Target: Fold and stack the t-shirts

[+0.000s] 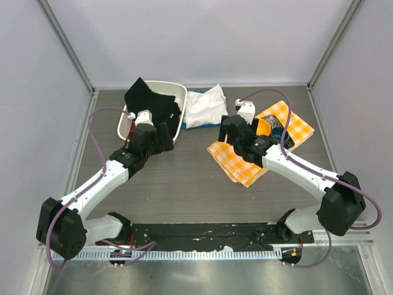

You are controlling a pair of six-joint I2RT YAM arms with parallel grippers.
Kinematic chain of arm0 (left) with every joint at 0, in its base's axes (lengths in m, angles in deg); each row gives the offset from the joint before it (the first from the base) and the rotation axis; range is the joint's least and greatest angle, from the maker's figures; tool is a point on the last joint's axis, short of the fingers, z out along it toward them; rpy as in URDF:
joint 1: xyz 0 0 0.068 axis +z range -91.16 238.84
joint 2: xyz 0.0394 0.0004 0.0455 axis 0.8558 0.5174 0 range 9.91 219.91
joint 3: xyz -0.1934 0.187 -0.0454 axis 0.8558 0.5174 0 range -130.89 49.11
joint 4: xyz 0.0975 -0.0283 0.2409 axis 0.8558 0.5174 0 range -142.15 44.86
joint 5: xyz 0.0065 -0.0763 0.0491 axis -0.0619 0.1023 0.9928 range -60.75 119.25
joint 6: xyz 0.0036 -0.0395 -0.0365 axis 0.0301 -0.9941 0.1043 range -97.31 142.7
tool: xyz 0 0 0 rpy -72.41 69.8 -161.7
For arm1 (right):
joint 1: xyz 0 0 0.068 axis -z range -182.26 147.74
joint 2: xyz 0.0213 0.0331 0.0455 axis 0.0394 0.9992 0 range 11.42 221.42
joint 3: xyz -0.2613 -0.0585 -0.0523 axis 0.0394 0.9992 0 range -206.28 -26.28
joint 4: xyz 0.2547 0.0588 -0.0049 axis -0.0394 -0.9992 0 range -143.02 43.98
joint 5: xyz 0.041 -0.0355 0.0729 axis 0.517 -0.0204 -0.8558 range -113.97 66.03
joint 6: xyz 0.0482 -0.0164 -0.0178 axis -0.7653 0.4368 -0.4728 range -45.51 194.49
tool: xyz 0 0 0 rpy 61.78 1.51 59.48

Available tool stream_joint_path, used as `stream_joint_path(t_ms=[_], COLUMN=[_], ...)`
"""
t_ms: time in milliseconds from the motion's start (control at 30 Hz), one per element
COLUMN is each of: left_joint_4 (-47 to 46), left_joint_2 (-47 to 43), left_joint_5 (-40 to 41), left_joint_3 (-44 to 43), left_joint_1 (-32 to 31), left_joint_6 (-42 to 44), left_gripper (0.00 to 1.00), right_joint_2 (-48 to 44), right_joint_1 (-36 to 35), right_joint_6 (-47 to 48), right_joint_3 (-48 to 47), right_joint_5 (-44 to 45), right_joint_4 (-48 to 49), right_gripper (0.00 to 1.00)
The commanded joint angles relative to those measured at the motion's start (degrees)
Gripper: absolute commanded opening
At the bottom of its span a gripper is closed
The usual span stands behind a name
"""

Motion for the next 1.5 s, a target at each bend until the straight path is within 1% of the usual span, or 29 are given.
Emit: stream_joint_path(t_ms=[0,200,233,400,533,733,800,933,1067,1133,1233,1333,1367,1433,1467], left_joint_4=[-4.0,-7.8,-8.2,-7.8,-9.4,-9.4,-8.8,-8.0,-4.8,-3.3,-2.7,-1.3,-0.8,0.4,0.6], left_joint_2=[0.6,2.9,4.6,10.1,14.7,25.1,29.0,33.6,37.6,39.8,41.7,43.0,43.5,43.9,44.2], left_joint_5=[-1.0,-3.6,-3.5,-0.5,-0.9,-2.4,-2.8,-2.6,0.9,0.7,0.1,1.1,1.3,2.4,2.6], left_joint_3=[-1.0,-0.8,-1.2,-5.7,-9.4,-19.3,-21.6,-26.3,-30.8,-32.7,-33.2,-33.3,-33.3,-33.3,-33.3], left_joint_1=[-0.3,-1.0,-1.2,-1.3,-1.3,-1.3,-1.3,-1.3,-1.2,-1.2,-1.2,-1.2,-1.2,-1.2,-1.0], left_joint_6=[-0.1,-0.7,-0.5,5.1,8.5,13.9,14.9,17.0,20.7,21.1,20.7,20.1,20.1,20.5,20.6], left_gripper=[1.0,1.0,1.0,1.0,1.0,1.0,1.0,1.0,1.0,1.0,1.0,1.0,0.97,0.95,0.93], right_joint_2=[2.3,3.2,3.3,3.4,3.2,3.2,3.2,3.0,2.4,2.4,2.7,2.6,2.7,2.5,2.4], right_joint_1=[-0.5,-0.5,-0.6,-0.5,-0.6,-0.7,-0.7,-0.7,-0.6,-0.7,-0.7,-0.7,-0.7,-0.7,-0.7], right_joint_6=[0.6,-0.9,-1.1,-1.8,-1.6,-0.7,-0.5,-0.5,-0.9,-0.9,-1.1,-1.5,-1.7,-2.0,-2.1], right_joint_3=[-3.9,-3.7,-3.9,-2.8,-1.1,-0.2,-0.2,0.4,1.3,1.8,2.0,2.4,2.5,2.8,2.9], right_joint_5=[3.1,2.9,2.9,2.6,1.6,2.0,1.9,1.5,1.0,1.5,1.8,2.0,2.0,1.7,1.5], right_joint_4=[0.5,0.6,0.3,0.4,1.0,1.2,1.4,1.5,1.3,1.5,1.5,1.5,1.6,1.6,1.6], right_gripper=[0.84,0.84,0.84,0.84,0.84,0.84,0.84,0.84,0.84,0.84,0.84,0.84,0.84,0.84,0.84])
